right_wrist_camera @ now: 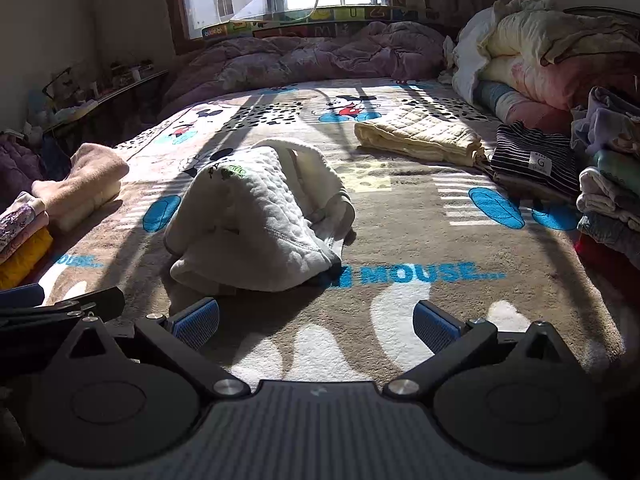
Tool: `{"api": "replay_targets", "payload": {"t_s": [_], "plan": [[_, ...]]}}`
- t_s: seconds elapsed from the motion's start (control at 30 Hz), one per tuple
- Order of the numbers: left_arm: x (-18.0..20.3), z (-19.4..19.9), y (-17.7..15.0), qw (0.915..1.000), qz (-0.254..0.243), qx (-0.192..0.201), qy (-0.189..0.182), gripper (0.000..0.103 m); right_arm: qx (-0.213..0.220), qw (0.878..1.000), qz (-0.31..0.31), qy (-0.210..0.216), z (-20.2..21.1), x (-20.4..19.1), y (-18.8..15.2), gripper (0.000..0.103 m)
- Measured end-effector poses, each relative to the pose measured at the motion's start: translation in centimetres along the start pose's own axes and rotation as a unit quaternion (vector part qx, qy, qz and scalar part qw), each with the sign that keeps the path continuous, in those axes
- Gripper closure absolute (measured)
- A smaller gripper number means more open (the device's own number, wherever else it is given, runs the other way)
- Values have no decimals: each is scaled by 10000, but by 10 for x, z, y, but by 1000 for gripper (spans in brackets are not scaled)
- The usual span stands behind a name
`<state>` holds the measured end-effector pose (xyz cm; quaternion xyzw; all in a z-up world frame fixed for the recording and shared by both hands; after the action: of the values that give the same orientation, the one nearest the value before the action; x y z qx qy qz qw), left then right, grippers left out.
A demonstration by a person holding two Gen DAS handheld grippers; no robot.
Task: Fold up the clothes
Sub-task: 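Approach the crumpled white quilted sweatshirt with both grippers open, then grasp the sweatshirt edge with the left gripper while the right gripper grasps another edge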
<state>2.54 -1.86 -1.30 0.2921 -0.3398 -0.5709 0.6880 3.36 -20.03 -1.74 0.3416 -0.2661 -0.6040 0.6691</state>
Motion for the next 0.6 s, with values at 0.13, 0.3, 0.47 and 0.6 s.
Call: {"api": "replay_targets", "payload": {"t_s": [0.13,0.3,0.47,0.6], "plan": [[5,-1,-1,10000,-71,-6,45,0,52,9998,-123,169,0,4,-2,1],[12,-6,-4,9998,-189,-67,86,0,131,9995,-133,270,-1,7,-4,1],[16,-15,-9,9993,-307,-168,116,0,257,9987,-226,371,-8,16,-9,1],[19,-28,-17,9988,-415,-243,47,0,426,9974,-349,465,-24,26,-17,1]]}}
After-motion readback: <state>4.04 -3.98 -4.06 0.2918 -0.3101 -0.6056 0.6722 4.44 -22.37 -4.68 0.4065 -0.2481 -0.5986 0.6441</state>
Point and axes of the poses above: each gripper's, at about its wrist camera, not at the fingertips, and z roughly against the way its jaws point, x to its right, y to its top, the point moved 1 cm from there along -z, roughly the way its jaws point, and after that the axes turned 8 degrees about z, right-handed, at the moved point
